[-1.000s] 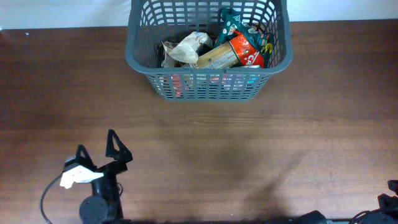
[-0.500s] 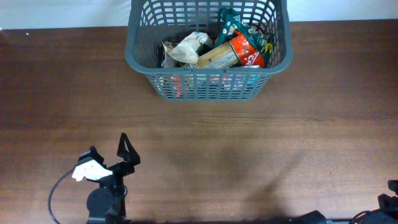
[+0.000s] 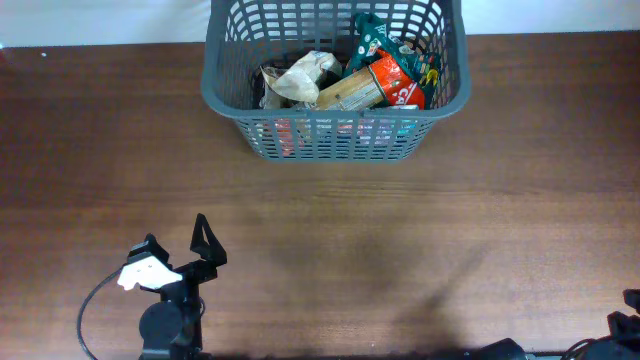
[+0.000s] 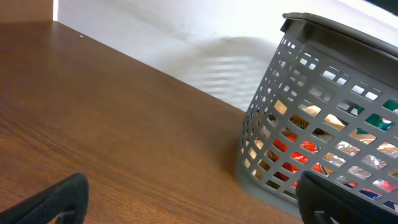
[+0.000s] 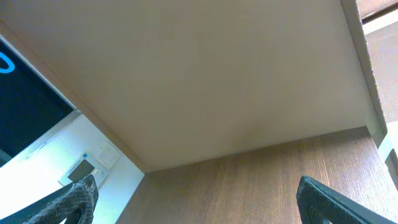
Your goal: Pack container
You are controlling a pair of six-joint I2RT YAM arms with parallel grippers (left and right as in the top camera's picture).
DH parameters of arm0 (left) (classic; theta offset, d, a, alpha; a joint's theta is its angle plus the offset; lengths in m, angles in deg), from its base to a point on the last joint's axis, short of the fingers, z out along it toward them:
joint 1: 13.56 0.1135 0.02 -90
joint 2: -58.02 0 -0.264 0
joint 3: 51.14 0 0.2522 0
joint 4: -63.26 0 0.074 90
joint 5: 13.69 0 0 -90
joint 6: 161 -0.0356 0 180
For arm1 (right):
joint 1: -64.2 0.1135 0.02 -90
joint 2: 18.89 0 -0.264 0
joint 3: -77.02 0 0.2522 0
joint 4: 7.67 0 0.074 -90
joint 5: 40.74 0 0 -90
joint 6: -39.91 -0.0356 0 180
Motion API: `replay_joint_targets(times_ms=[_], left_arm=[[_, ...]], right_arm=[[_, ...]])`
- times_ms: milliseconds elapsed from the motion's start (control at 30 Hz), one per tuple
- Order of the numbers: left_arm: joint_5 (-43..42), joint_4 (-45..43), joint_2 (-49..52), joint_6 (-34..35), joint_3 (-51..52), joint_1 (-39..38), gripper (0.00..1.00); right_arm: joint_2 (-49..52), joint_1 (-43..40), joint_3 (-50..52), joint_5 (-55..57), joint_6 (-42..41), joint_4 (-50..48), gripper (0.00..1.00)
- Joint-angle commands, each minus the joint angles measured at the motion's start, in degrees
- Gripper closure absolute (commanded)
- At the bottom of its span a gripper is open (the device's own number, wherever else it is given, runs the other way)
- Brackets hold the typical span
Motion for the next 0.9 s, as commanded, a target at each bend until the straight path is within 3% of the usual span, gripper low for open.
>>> replay_joint_targets(times_ms=[0,600,867], left_arm=[[-0.76,-0.02,-0.24,-1.18,0.94,0.42,0.01],[-0.79,-0.02,-0.24,-1.18,0.94,0.42,0.01],[-0.76,-0.02,-0.24,-1.18,0.94,0.42,0.01]], right_arm=[[-0.33,0.42,-0.55,0.68,-0.07,0.02,0.01],[-0.33,0.2,-0.55,0.66,-0.07,0.04,0.01],[-1.86,-8.24,-0.52,1.16,-0.15,-1.14,0.01]])
